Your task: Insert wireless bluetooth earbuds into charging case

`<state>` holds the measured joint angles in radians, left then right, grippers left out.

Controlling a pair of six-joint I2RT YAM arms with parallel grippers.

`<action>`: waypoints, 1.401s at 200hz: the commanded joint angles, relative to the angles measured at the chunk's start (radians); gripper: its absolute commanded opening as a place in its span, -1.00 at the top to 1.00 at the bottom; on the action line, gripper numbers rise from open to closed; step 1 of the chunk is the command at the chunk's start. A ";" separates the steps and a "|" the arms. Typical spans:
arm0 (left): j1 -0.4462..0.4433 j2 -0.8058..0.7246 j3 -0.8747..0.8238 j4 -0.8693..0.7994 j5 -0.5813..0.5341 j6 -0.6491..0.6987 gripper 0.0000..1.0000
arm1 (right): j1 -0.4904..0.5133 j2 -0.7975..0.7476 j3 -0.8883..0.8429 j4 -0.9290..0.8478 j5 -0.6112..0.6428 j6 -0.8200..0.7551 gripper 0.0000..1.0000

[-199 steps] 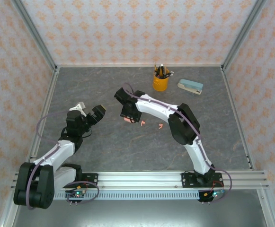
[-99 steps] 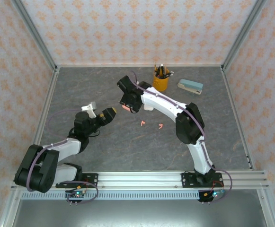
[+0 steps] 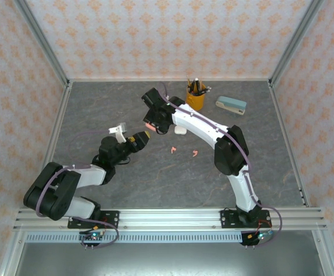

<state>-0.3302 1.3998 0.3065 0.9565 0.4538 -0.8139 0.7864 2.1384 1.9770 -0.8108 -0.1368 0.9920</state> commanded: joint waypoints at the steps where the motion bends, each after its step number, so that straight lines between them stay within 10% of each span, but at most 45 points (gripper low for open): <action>1: -0.014 0.029 0.033 0.090 -0.056 -0.006 -0.61 | -0.004 -0.060 0.012 0.025 -0.007 0.029 0.08; 119: -0.007 -0.002 0.038 0.066 -0.174 0.003 -0.64 | -0.019 -0.102 -0.099 0.060 0.035 0.044 0.04; 177: 0.194 -0.259 0.172 -0.591 -0.364 0.023 -1.00 | -0.036 -0.108 -0.152 0.085 0.065 -0.009 -0.25; 280: 0.301 0.172 0.643 -1.074 -0.331 0.205 -1.00 | -0.035 -0.177 -0.308 0.175 -0.013 -0.137 -0.37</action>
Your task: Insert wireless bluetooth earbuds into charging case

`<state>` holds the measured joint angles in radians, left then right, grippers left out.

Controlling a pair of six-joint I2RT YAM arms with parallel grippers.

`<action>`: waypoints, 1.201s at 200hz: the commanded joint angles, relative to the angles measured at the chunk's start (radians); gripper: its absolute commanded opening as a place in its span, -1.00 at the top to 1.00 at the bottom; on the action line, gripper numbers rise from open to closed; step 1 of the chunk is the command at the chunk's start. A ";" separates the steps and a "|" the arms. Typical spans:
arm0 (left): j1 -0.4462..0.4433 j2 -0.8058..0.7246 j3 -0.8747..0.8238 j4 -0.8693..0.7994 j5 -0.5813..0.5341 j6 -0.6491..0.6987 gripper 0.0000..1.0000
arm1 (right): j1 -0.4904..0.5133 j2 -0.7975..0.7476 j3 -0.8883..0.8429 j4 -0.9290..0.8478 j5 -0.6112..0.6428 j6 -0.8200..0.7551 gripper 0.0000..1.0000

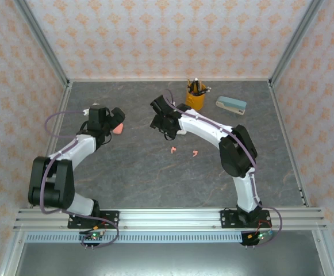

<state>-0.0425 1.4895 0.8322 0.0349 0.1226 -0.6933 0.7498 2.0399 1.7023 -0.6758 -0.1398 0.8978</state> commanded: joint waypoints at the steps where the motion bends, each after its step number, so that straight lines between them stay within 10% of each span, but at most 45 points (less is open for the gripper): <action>1: 0.013 0.087 0.122 -0.157 0.001 0.086 -1.00 | 0.002 -0.080 -0.035 0.040 -0.009 -0.043 -0.37; 138: -0.033 0.491 0.473 -0.342 0.119 0.153 -1.00 | 0.001 -0.293 -0.180 0.076 -0.002 -0.073 -0.37; 240: -0.263 0.323 0.279 -0.221 0.216 0.119 -1.00 | 0.003 -0.399 -0.292 0.075 0.030 -0.063 -0.37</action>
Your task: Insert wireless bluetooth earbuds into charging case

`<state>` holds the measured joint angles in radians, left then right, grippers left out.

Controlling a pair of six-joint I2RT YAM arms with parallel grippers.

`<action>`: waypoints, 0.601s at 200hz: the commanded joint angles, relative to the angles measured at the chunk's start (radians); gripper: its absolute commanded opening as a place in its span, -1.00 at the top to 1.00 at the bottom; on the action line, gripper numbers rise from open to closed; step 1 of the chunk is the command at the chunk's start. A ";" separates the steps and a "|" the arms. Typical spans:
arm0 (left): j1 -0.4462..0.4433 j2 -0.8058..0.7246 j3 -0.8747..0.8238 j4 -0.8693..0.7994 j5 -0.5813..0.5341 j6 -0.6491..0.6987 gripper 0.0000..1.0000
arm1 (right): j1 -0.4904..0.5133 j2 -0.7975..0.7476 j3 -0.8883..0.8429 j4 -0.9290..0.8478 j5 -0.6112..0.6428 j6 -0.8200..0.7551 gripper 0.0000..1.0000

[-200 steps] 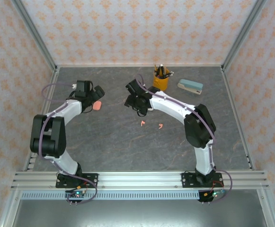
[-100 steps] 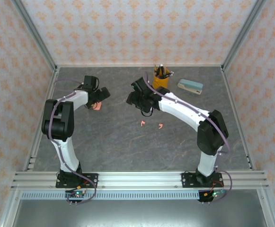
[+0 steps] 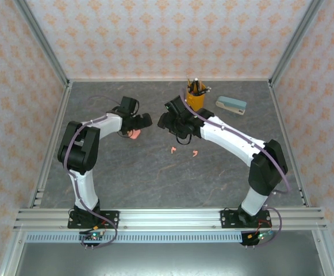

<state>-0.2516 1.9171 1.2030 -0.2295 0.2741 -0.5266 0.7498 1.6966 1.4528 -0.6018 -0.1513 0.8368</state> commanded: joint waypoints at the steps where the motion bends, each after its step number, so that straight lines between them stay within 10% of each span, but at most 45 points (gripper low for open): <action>1: -0.056 -0.110 -0.098 0.048 0.068 -0.051 -1.00 | 0.003 -0.057 -0.044 0.002 0.041 -0.002 -0.37; 72: 0.041 -0.604 -0.346 -0.029 -0.139 -0.159 -1.00 | 0.013 -0.078 -0.151 -0.009 0.085 -0.082 -0.41; 120: 0.165 -0.705 -0.384 -0.083 -0.160 -0.145 -1.00 | 0.069 0.216 0.138 -0.138 0.057 -0.203 -0.44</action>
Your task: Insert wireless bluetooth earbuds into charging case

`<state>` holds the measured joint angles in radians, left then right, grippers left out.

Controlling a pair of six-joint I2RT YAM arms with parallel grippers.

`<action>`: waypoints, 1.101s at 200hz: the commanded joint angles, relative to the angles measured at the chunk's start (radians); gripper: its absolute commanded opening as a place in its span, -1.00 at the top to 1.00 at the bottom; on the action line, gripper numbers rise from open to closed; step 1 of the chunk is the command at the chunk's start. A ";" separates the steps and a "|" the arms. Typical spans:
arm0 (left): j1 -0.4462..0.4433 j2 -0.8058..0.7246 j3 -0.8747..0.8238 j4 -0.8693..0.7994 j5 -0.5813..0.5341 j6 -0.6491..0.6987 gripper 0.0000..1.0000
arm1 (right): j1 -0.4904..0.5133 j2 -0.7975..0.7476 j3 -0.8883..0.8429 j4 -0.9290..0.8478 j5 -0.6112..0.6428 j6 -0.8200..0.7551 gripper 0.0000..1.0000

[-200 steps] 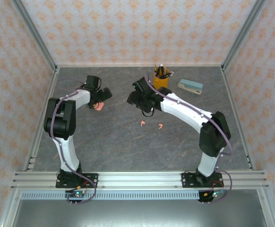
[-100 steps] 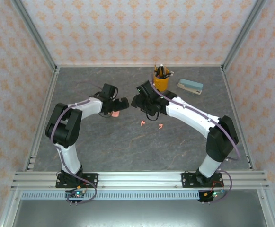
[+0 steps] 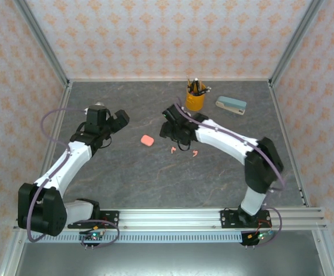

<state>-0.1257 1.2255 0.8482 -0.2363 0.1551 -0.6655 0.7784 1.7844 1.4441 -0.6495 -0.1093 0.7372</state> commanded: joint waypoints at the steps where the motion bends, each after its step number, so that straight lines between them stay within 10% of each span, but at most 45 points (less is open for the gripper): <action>1: 0.041 -0.014 -0.030 -0.077 -0.040 -0.007 -1.00 | 0.041 0.136 0.154 -0.094 0.018 -0.108 -0.44; 69: 0.145 -0.035 -0.081 -0.050 0.040 -0.005 -1.00 | 0.096 0.420 0.464 -0.170 0.053 -0.497 -0.47; 220: 0.164 0.037 -0.092 0.035 0.113 -0.034 -1.00 | 0.095 0.668 0.669 -0.234 0.025 -0.570 -0.42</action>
<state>0.0326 1.2549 0.7750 -0.2356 0.2558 -0.6815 0.8764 2.4340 2.0983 -0.8551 -0.0795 0.1848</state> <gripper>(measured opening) 0.998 0.725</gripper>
